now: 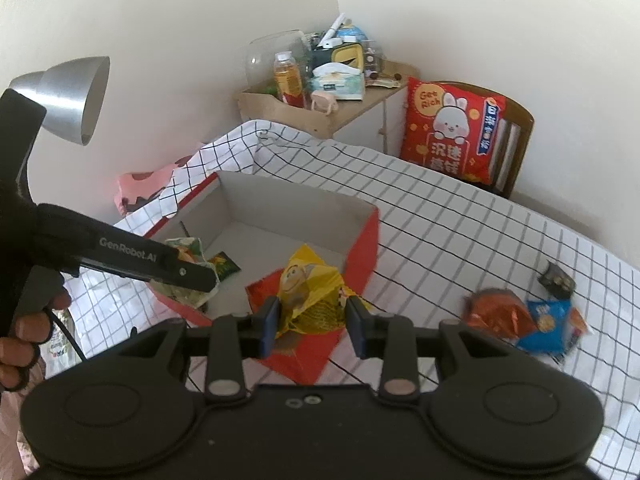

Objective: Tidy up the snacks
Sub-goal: 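Carry the pastry into the red box with the left gripper while the right carries the yellow packet, then open both grippers to drop the pastry and yellow packet in the box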

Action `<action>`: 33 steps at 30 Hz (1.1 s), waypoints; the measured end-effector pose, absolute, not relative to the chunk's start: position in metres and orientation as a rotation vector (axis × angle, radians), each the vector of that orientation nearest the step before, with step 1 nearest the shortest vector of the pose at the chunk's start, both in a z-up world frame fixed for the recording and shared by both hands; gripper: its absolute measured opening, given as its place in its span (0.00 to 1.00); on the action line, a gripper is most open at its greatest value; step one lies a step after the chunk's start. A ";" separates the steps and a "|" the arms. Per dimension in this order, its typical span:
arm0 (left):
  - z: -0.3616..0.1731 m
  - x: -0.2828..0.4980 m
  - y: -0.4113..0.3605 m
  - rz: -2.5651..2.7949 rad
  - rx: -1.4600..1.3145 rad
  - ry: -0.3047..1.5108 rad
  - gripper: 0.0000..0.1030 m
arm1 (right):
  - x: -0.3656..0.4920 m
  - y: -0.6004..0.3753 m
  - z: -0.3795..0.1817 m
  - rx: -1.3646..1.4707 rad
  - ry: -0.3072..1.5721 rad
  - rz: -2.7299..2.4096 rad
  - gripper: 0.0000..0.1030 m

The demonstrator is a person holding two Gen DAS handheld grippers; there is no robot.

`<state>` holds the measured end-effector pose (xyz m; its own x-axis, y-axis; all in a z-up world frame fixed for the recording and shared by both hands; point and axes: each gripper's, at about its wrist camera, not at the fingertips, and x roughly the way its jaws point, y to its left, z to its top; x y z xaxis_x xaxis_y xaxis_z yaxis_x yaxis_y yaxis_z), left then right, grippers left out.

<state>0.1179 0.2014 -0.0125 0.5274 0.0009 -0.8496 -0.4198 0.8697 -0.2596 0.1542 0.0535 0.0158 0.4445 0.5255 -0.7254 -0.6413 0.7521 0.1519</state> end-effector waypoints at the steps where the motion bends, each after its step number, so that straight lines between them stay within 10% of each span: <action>1: -0.014 0.118 0.208 0.276 -0.471 0.991 0.49 | 0.156 0.059 0.015 -0.154 0.841 0.729 0.33; 33: -0.104 0.181 0.273 0.394 -0.377 1.163 0.50 | 0.204 0.177 -0.083 -0.361 0.967 0.726 0.34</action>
<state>0.1810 0.2727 -0.1043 0.3442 0.1033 -0.9332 -0.4851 0.8705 -0.0826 0.2043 0.1767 -0.0830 0.3608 0.3953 -0.8447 -0.7003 0.7130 0.0346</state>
